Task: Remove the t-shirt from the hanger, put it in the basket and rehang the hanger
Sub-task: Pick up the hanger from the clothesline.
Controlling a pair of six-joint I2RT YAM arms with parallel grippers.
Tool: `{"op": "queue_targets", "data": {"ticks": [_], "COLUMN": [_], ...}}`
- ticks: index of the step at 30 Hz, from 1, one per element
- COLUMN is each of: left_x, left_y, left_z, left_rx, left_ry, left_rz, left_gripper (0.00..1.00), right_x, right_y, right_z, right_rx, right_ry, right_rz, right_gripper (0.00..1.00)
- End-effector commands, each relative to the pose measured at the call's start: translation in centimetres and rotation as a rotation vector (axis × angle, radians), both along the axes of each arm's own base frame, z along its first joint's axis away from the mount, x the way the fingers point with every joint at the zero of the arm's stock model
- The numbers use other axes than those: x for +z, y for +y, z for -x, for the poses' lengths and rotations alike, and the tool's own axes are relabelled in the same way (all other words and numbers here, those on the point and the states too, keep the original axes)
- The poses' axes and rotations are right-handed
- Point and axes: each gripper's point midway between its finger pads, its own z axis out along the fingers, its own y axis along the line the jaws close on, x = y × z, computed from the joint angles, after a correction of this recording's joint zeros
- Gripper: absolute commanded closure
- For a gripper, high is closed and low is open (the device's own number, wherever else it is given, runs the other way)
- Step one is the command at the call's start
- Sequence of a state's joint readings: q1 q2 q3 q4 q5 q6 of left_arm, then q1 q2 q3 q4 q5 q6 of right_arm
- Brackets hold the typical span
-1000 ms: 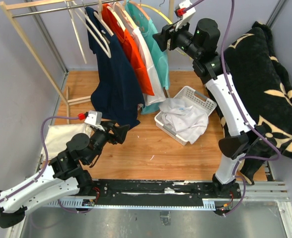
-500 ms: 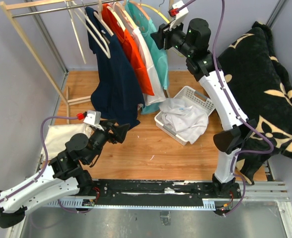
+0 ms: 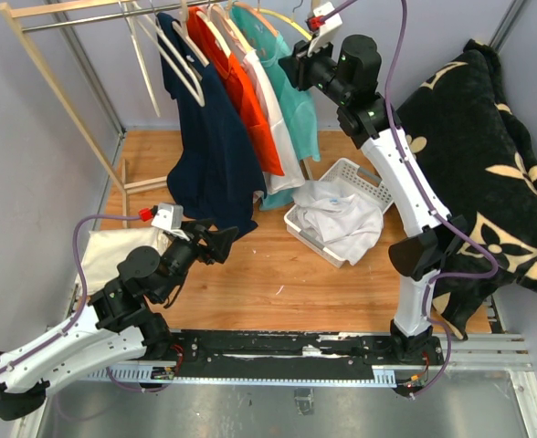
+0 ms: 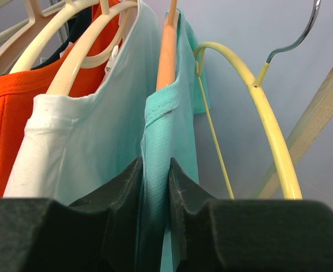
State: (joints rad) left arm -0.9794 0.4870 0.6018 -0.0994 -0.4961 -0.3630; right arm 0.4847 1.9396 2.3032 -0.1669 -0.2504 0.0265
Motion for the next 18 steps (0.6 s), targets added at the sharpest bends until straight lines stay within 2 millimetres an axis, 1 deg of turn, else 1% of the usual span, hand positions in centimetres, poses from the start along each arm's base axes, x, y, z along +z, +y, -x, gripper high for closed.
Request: {"op": "queue_targets", "data": {"ticks": [1, 5, 9, 12, 17, 18], "left_x": [0.6, 0.7, 0.8, 0.8, 0.7, 0.7], "left_y": [0.1, 0.1, 0.1, 0.1, 0.0, -0.1], "left_z": [0.0, 0.0, 0.0, 0.0, -0.1, -0.1], "left_rx": [0.007, 0.005, 0.004, 0.005, 0.004, 0.004], "left_ry": [-0.025, -0.026, -0.027, -0.026, -0.026, -0.026], "left_rz": [0.019, 0.021, 0.020, 0.021, 0.020, 0.020], "left_gripper": [0.25, 0.25, 0.25, 0.26, 0.26, 0.25], "right_x": [3.2, 3.7, 4.4, 4.7, 5.9, 6.4], "right_y": [0.0, -0.4, -0.7, -1.0, -1.8, -1.8], "right_z": [0.9, 1.0, 1.1, 1.2, 2.1, 2.5], "right_rx": [-0.012, -0.028, -0.055, -0.080, -0.119, -0.119], "right_ry": [-0.069, -0.078, -0.089, -0.101, -0.144, -0.167], "right_rz": [-0.055, -0.082, -0.110, -0.122, -0.161, -0.178], "right_gripper": [0.78, 0.83, 0.91, 0.94, 0.99, 0.99]}}
